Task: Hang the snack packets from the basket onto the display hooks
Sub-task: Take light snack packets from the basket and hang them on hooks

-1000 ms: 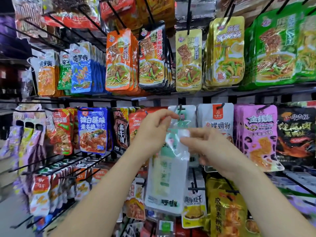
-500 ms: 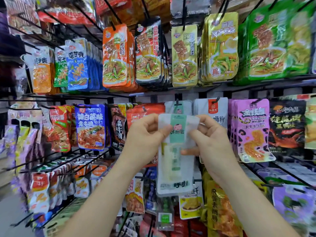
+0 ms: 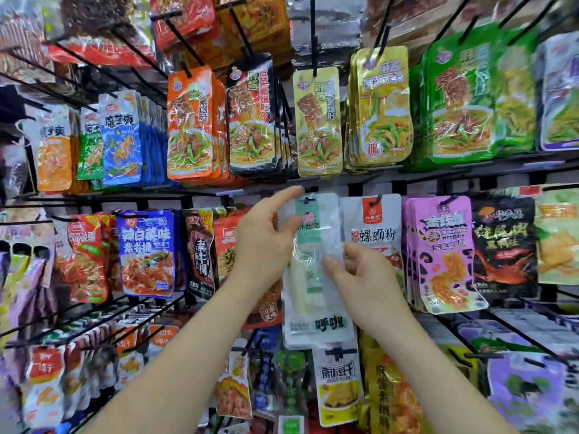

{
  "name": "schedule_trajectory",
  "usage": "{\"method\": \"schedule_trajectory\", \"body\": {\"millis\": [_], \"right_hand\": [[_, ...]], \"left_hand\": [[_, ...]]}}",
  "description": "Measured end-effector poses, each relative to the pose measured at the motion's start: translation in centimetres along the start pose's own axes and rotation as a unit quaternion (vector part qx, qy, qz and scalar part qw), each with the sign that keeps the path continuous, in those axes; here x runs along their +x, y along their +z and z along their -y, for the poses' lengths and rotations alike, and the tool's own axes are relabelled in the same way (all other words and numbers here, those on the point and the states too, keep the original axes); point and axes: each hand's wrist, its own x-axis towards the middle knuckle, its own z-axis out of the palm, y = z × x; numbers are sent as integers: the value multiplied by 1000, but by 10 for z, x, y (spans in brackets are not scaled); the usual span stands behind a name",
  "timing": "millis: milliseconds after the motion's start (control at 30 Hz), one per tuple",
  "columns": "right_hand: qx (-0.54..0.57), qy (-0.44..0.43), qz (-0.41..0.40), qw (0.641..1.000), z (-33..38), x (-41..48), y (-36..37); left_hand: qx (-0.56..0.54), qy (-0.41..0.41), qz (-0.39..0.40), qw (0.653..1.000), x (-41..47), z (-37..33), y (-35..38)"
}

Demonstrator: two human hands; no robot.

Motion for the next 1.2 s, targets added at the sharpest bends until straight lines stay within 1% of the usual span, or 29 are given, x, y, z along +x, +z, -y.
{"method": "schedule_trajectory", "body": {"millis": [133, 233, 333, 400, 467, 500, 533, 600, 667, 700, 800, 900, 967, 1033, 1133, 1200], "right_hand": [[-10, 4, 9, 1000, -4, 0, 0], [-1, 5, 22, 1000, -6, 1, 0], [-4, 4, 24, 1000, -9, 3, 0], [5, 2, 11, 1000, -12, 4, -1], [13, 7, -14, 1000, -16, 3, -1], [13, 4, -25, 1000, -16, 3, -1], [10, -5, -34, 999, -18, 3, -1], [-3, -33, -49, 998, -18, 4, -1], [-40, -65, -48, 996, -21, 4, -1], [-68, -80, -38, 994, -23, 4, -1], [-174, -111, -21, 978, -28, 3, 0], [-244, -114, -21, 963, -23, 3, -1], [-276, -108, -4, 955, -17, 6, -2], [-315, -83, 22, 945, -14, 14, -3], [-377, -36, 62, 924, -12, 27, -5], [-407, -23, 83, 909, -9, 34, -6]], "left_hand": [[53, 10, 29, 998, 1, 5, -1], [63, 0, 41, 997, 1, 6, -1], [91, 1, 12, 996, 3, 5, 0], [158, 17, -24, 987, -2, 5, 0], [233, 49, -44, 970, -15, 5, 1], [260, 62, -41, 963, -25, 5, 2], [277, 58, -22, 959, -35, 5, 2], [272, 1, 52, 961, -54, 6, 5], [229, -61, 120, 964, -70, 12, 7], [206, -81, 135, 966, -75, 15, 8], [185, -108, 140, 967, -77, 18, 10], [259, -101, 156, 948, -68, 14, 14], [319, -88, 170, 928, -59, 10, 18], [364, -82, 183, 910, -49, 9, 20], [392, -95, 214, 890, -34, 9, 25], [393, -115, 241, 880, -24, 11, 27]]}}
